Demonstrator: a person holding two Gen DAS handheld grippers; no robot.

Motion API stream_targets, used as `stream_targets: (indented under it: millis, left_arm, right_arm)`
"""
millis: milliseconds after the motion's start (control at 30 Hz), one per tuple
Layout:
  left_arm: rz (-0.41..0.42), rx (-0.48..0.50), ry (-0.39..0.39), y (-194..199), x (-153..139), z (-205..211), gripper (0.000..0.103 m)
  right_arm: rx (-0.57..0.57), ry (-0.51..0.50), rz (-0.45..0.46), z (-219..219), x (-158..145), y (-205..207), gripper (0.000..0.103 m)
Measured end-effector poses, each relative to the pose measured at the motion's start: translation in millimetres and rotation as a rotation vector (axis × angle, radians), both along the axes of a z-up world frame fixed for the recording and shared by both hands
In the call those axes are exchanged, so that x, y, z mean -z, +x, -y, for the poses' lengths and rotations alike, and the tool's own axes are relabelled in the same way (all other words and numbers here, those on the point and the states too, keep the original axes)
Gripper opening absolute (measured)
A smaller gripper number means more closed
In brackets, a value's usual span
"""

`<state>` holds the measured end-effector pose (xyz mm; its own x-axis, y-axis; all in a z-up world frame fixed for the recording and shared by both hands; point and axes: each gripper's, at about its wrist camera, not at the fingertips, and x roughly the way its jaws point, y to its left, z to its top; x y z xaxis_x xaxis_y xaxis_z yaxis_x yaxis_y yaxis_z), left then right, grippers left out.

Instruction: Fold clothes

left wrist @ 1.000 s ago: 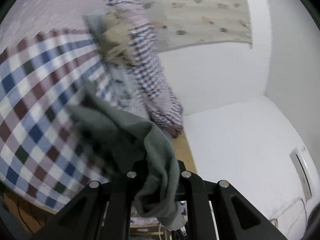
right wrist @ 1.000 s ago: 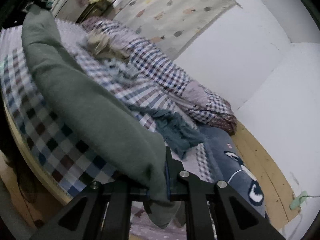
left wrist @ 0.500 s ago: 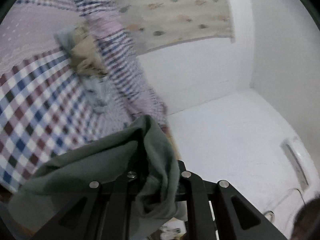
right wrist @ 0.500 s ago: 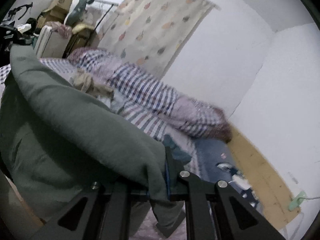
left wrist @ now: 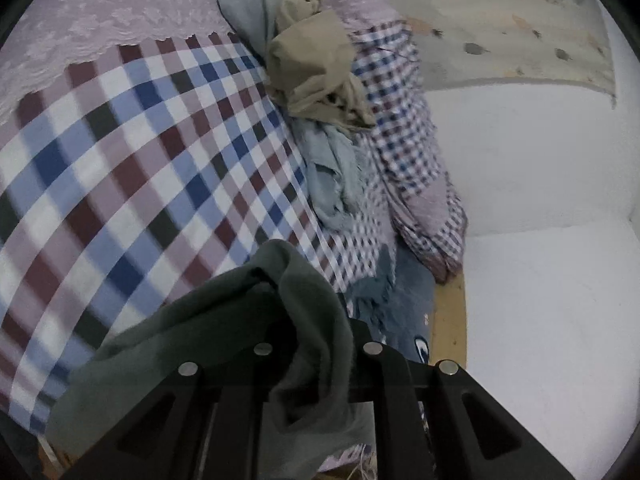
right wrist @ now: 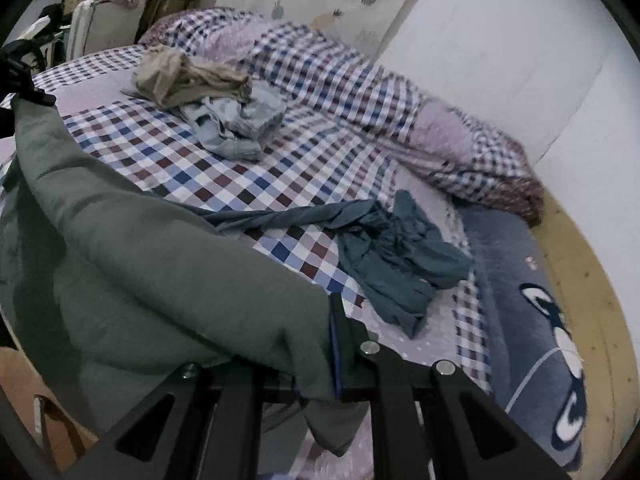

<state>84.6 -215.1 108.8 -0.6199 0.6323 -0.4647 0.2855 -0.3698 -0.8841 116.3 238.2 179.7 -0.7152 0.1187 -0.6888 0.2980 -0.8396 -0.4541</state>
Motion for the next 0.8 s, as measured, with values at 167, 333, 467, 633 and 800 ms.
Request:
stream_targets:
  millis: [167, 333, 467, 633, 800]
  left_arm:
    - [0.07, -0.033, -0.03, -49.0, 18.6, 3.3, 0.047]
    - [0.061, -0.12, -0.046, -60.0, 31.9, 31.5, 0.085]
    - [0.009, -0.092, -0.114, -40.3, 33.0, 47.4, 0.085]
    - [-0.077, 0.025, -0.224, 23.3, 39.5, 30.3, 0.085]
    - [-0.072, 0.102, -0.216, 88.3, 65.6, -8.7, 0.085]
  right_arm:
    - [0.091, -0.045, 0.135, -13.2, 30.1, -67.3, 0.028]
    - [0.276, -0.171, 0.09, -48.1, 41.3, -79.6, 0.056]
    - [0.391, -0.551, 0.013, -97.3, 30.7, -27.5, 0.063]
    - [0.456, -1.053, 0.047, -131.2, 57.4, 57.4, 0.064]
    - [0.49, -1.248, 0.128, -113.3, 108.5, 121.3, 0.065]
